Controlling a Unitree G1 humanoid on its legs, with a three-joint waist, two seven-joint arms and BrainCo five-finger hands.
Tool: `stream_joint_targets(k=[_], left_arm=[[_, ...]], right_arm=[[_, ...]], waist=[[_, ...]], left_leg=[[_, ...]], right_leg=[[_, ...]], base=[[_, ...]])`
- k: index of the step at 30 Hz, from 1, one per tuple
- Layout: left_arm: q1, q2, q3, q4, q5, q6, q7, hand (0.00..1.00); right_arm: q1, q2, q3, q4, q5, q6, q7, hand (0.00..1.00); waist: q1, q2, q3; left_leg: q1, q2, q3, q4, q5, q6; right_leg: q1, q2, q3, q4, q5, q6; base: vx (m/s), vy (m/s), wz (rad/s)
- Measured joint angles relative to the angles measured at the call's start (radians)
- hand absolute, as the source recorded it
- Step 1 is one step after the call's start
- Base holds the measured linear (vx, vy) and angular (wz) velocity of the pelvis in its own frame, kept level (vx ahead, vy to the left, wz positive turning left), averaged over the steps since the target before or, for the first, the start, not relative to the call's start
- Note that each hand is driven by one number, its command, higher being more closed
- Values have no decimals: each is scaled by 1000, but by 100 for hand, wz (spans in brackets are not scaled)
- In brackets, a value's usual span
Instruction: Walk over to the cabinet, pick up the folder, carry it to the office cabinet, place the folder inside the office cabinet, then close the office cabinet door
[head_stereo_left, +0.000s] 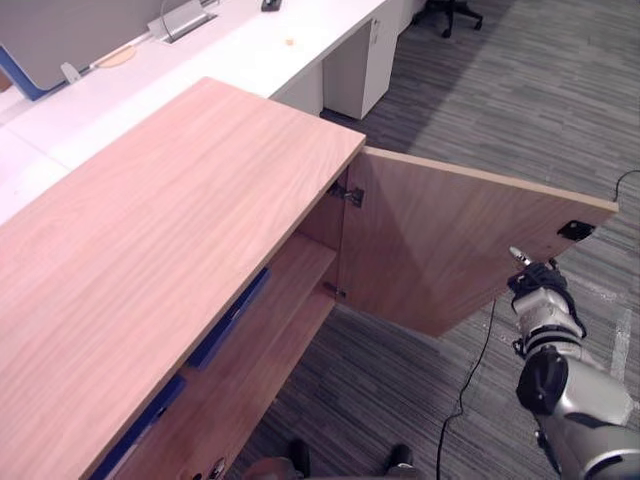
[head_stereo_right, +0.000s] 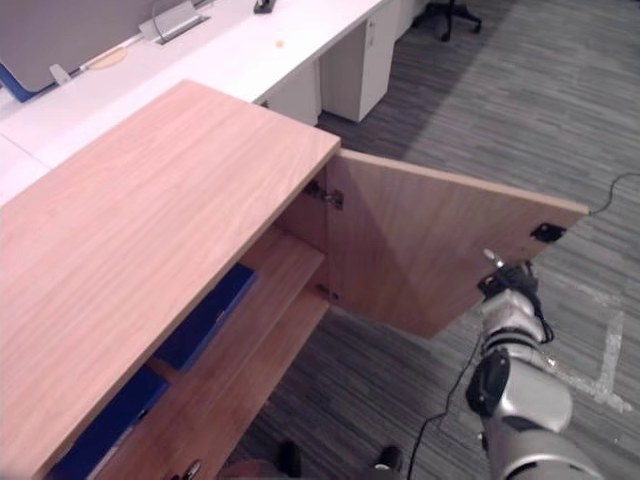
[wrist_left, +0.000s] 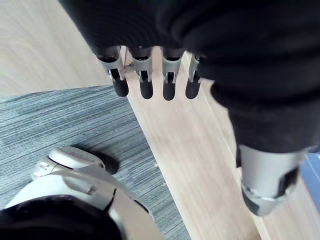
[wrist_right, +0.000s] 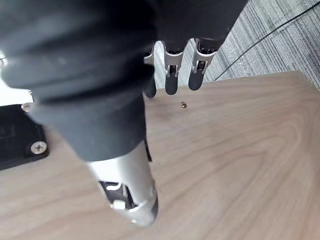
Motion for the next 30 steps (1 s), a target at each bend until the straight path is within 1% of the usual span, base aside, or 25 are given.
stream_joint_targets(k=[1,3,5,8,11,13,14,17,18,21,24,25,28,30], left_arm=[[0,0,0,0,-2,0,0,0],[0,-5,0,-2,-12,0,-3,0],[0,-8,0,-3,-12,0,-4,0],[0,-11,0,-21,-13,0,-4,0],[2,-12,0,-21,-13,-1,-5,0],[2,-12,0,-22,-13,-1,-7,0],[2,-13,0,-22,-13,-1,-7,0],[5,-12,0,-24,-12,-1,-15,0],[12,-12,0,-33,-12,-1,-18,0],[16,-9,-1,-39,-8,-2,-29,0],[17,-9,-13,-39,-7,-2,-39,0],[17,-9,-13,-40,-7,-2,-40,0],[19,-8,-13,-50,6,-2,-40,0],[23,-2,-13,-58,15,-2,-42,0]], right_arm=[[-5,-9,1,7,7,5,0,0],[-21,-40,75,23,7,11,0,0],[-47,-47,117,23,7,12,-1,0],[-78,-53,196,23,9,11,1,0],[-80,-58,299,5,9,11,14,0],[-80,-56,353,-29,9,11,33,0],[-80,-55,357,-39,9,11,36,0],[-44,-56,419,-125,8,10,56,0],[-15,-57,457,-167,6,9,78,0],[10,-67,513,-211,-7,4,119,0],[24,-85,590,-246,-38,-2,147,0],[34,-85,593,-266,-38,-2,147,0],[103,-109,640,-401,-51,-7,168,0],[139,-107,708,-540,-71,-35,211,0]], waist=[[-1,1,5],[-5,10,28],[-11,17,34],[-14,19,61],[-16,20,66],[-22,22,76],[-24,24,80],[-34,29,92],[-36,28,92],[-50,28,92],[-52,28,92],[-52,28,91],[-55,27,89],[-55,26,88]], left_leg=[[-2,0,-1,1,0,0],[-14,1,-4,13,0,0],[-28,1,-4,21,0,0],[-39,1,-5,31,5,1],[-60,4,-6,36,12,-3],[-67,4,-6,36,17,-4],[-68,5,-6,37,18,-5],[-78,8,2,47,18,-7],[-77,15,11,52,16,-8],[-75,24,14,54,14,-9],[-59,38,24,54,11,-14],[-58,39,24,55,10,-15],[-57,47,33,55,7,-18],[-42,54,45,57,4,-23]], right_leg=[[-1,2,0,0,0,0],[-6,4,0,-2,0,0],[-16,4,0,-2,0,0],[-19,6,1,-12,1,0],[-28,15,3,-40,26,0],[-34,18,6,-47,33,-7],[-34,19,7,-50,37,-7],[-36,26,21,-72,55,-3],[-37,33,33,-74,57,-4],[-37,43,38,-79,58,-4],[-28,58,56,-92,66,-2],[-27,60,58,-94,66,-2],[-26,69,63,-106,75,-8],[-16,77,72,-112,78,-12]], base=[[-39,-14,2],[-64,-3,-1],[-87,2,-5],[-93,-7,-3],[-86,-14,-2],[-80,-10,-4],[-85,-6,-5],[-56,-9,-12],[-12,-19,-17],[4,-30,-12],[24,-39,-20],[15,-18,-16],[3,-9,-12],[-6,-5,-17]])
